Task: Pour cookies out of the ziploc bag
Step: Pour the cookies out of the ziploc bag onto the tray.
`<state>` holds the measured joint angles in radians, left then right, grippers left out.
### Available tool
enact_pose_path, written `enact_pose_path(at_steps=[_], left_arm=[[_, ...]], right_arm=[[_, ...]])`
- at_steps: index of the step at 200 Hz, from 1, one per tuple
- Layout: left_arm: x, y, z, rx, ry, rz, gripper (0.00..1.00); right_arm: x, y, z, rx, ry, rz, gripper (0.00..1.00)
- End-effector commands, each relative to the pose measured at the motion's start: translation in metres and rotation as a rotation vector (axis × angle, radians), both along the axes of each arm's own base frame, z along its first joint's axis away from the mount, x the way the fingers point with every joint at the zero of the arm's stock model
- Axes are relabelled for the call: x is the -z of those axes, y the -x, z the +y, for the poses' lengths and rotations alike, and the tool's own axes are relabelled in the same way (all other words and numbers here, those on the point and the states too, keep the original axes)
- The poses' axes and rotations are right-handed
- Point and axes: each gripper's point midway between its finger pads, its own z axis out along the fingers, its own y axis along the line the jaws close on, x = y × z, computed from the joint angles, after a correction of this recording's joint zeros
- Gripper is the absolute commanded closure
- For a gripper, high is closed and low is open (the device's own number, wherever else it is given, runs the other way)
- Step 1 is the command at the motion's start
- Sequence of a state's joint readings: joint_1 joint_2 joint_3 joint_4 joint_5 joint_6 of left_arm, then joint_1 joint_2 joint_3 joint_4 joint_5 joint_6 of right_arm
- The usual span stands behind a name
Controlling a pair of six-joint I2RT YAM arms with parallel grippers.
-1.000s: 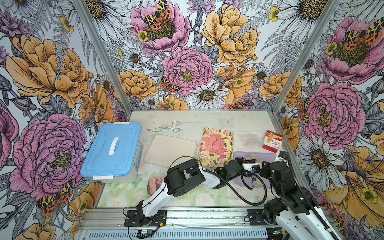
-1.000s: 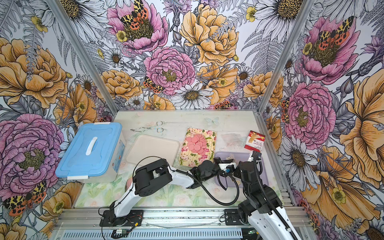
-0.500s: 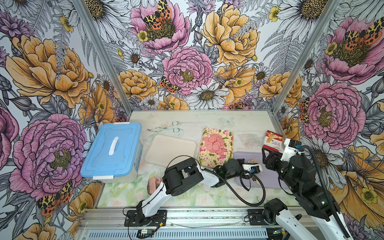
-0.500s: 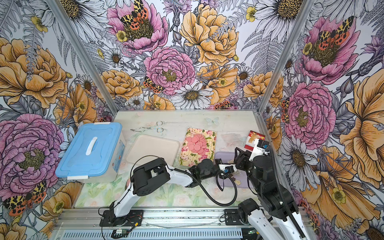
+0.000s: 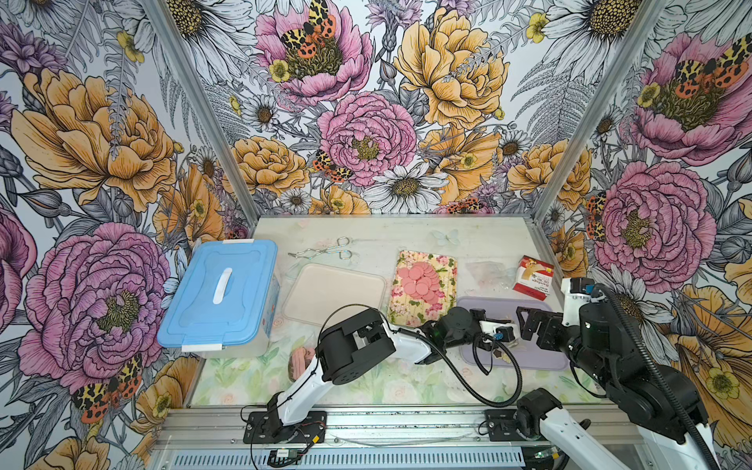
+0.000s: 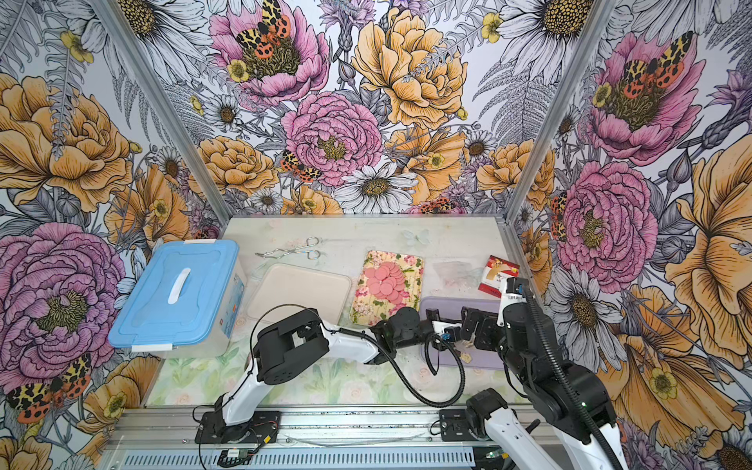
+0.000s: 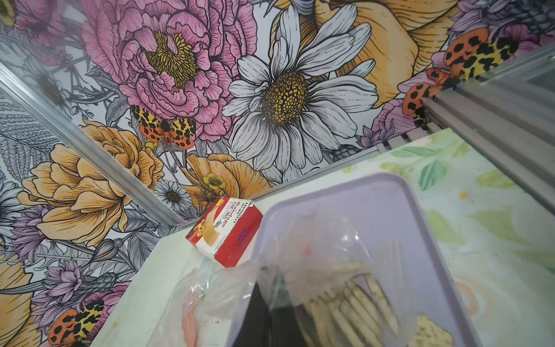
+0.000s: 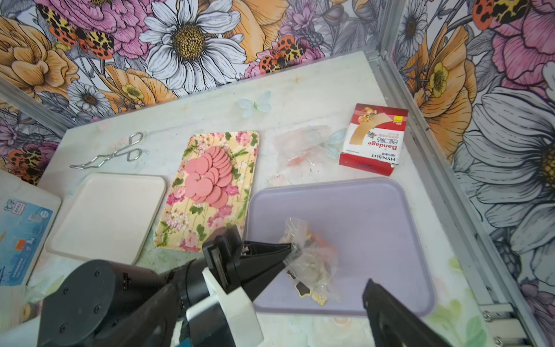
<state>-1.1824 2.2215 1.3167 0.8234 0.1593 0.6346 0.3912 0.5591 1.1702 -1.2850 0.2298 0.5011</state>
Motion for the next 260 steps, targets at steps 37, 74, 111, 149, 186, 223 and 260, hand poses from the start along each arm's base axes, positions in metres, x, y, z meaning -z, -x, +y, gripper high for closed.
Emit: enact_pose_path(at_steps=[37, 74, 111, 149, 186, 223, 260], left_arm=[[0.004, -0.011, -0.03, -0.007, -0.112, -0.086, 1.0], [0.024, -0.022, -0.041, -0.046, -0.17, -0.1, 1.0], [0.012, -0.032, -0.033, -0.107, -0.121, -0.102, 1.0], [0.006, -0.037, -0.031, -0.13, -0.101, -0.113, 1.0], [-0.012, -0.035, -0.032, -0.13, -0.055, -0.129, 1.0], [-0.011, -0.021, -0.028, -0.101, -0.061, -0.117, 1.0], [-0.04, 0.008, -0.007, -0.069, 0.115, -0.157, 1.0]], right_arm=[[0.02, 0.025, 0.004, -0.12, 0.07, 0.13, 0.01], [0.02, 0.018, 0.006, -0.119, 0.072, 0.108, 0.01], [0.015, 0.01, 0.011, -0.131, 0.063, 0.091, 0.01], [0.017, 0.008, 0.017, -0.157, 0.051, 0.09, 0.01], [0.012, 0.008, 0.019, -0.167, 0.04, 0.068, 0.01], [0.013, 0.005, 0.02, -0.168, 0.037, 0.054, 0.01], [0.019, 0.001, 0.02, -0.16, 0.048, 0.067, 0.01]])
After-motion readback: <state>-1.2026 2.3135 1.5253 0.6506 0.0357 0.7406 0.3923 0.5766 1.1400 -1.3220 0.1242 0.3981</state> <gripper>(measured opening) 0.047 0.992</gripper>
